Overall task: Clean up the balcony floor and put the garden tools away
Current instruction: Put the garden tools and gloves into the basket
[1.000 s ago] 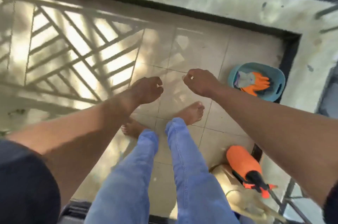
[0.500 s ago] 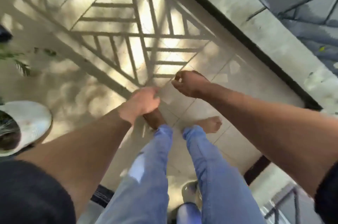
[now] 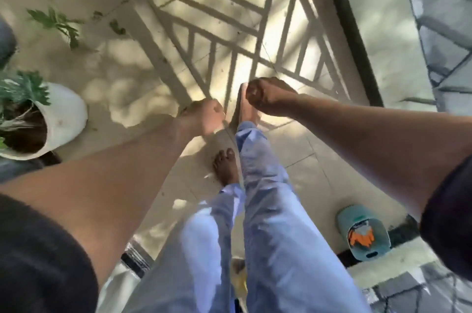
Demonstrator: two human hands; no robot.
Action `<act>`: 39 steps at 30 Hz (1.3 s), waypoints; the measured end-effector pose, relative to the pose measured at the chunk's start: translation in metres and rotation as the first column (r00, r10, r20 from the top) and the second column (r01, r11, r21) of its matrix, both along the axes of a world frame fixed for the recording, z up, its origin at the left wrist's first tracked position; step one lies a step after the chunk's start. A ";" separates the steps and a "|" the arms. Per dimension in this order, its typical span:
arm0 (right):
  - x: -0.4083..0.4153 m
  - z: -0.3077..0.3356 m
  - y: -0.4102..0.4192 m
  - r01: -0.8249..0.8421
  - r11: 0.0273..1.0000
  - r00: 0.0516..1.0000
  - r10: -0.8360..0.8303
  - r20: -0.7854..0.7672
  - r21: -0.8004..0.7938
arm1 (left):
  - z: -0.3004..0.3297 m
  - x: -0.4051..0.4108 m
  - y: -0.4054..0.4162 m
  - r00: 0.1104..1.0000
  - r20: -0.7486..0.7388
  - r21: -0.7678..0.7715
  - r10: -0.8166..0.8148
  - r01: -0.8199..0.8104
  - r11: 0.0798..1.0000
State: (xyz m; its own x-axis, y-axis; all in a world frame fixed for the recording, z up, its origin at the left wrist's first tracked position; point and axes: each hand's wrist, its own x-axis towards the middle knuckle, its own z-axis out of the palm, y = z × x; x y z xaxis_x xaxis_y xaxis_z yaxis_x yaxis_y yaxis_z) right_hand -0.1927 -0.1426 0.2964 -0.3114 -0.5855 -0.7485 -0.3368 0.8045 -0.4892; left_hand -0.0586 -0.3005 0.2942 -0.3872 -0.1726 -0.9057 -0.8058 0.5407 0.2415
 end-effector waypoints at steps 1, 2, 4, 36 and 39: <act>-0.014 0.004 -0.014 -0.009 1.000 1.000 0.009 -0.003 0.004 | 0.004 -0.009 -0.013 1.000 0.007 -0.005 0.027 -0.027 1.000; -0.030 0.010 -0.029 -0.019 1.000 1.000 0.019 -0.005 0.003 | 0.009 -0.020 -0.028 0.998 0.014 -0.008 0.063 -0.063 0.998; -0.064 0.018 -0.059 -0.066 0.998 0.998 0.066 -0.015 0.001 | 0.009 -0.047 -0.058 0.982 0.032 0.001 0.188 -0.188 0.982; -0.465 0.007 -0.579 -0.381 0.910 0.919 0.353 -0.174 -0.165 | 0.024 -0.391 -0.470 0.583 -0.461 -0.084 0.670 -0.780 0.620; -0.487 0.011 -0.621 -0.433 0.882 0.896 0.400 -0.193 -0.185 | 0.021 -0.415 -0.494 0.488 -0.542 -0.097 0.684 -0.845 0.526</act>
